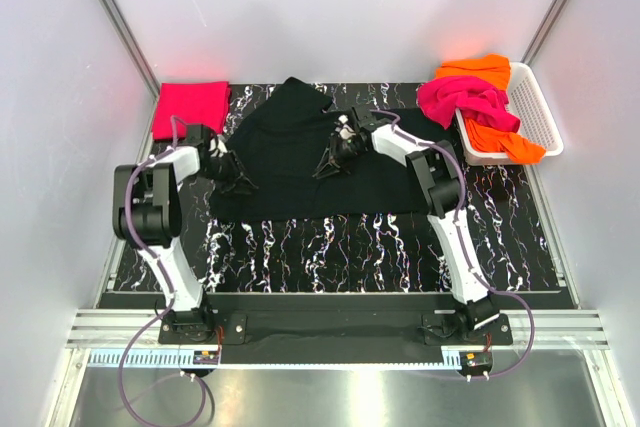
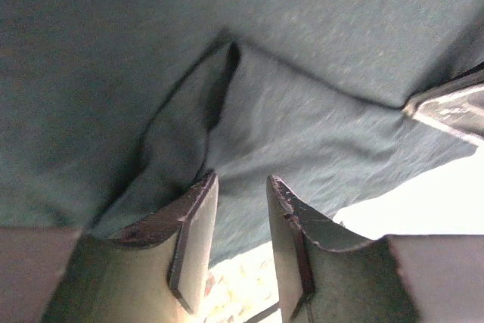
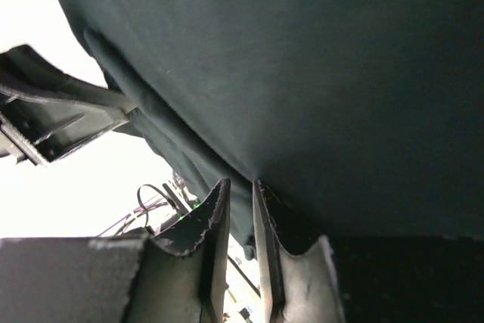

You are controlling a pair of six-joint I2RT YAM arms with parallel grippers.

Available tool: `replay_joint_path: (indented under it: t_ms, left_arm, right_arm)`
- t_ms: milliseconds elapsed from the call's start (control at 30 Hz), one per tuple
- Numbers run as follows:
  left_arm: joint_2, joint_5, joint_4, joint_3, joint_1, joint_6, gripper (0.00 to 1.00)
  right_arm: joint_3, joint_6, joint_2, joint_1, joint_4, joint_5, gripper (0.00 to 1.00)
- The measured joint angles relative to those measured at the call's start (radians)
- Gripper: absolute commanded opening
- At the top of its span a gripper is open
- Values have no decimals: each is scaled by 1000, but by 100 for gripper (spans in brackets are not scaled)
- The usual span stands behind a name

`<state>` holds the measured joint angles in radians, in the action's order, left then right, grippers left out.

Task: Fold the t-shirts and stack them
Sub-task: Fold the tshirt

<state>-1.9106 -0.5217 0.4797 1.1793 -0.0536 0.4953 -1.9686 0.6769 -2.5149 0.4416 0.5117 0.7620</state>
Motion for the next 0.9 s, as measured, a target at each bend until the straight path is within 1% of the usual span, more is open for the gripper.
replay_joint_path:
  t_ms: [33,100,133,233,367,467,533,567,633,667,700,733,800,833,900]
  left_arm:
    - [20,6,8,-17,-6,-8,41]
    - [66,35,42,-39,-16,-31,42]
    - [91,53,65,-46,-22,-42,42]
    - [153,77,111,-50,-39,-63,45]
    - [228,78,135,-58,-52,-70,46]
    - [239,56,135,-59,-52,-65,42]
    - [226,49,135,-64,-51,-56,39]
    - [217,47,136,-66,-50,-51,38]
    - [187,48,137,-67,-51,-42,32]
    - [174,48,137,-67,-53,-39,31]
    - [158,52,138,-67,-56,-34,30]
    - [144,58,141,-67,-61,-31,28]
    - [114,77,160,-67,-78,-27,25]
    - [103,88,169,-67,-86,-27,24]
    - [72,112,193,-66,-112,-22,23]
  right_arm:
    - [20,-3,13,-6,-2,-1,30]
    - [58,-11,41,-16,6,-6,32]
    - [72,-14,55,-18,9,-11,36]
    - [126,-20,111,-21,18,-19,40]
    - [185,-32,212,-21,35,-23,56]
    - [238,-56,307,-26,55,-43,58]
    - [286,-77,370,-36,62,-56,56]
    - [314,-87,396,-45,65,-67,54]
    - [379,-106,443,-80,67,-82,45]
    - [412,-116,459,-105,70,-95,42]
    - [444,-127,470,-135,74,-109,40]
    - [473,-140,476,-167,82,-127,35]
    - [517,-175,480,-228,108,-177,30]
    - [533,-194,480,-256,121,-206,26]
    - [558,-235,480,-301,153,-267,22]
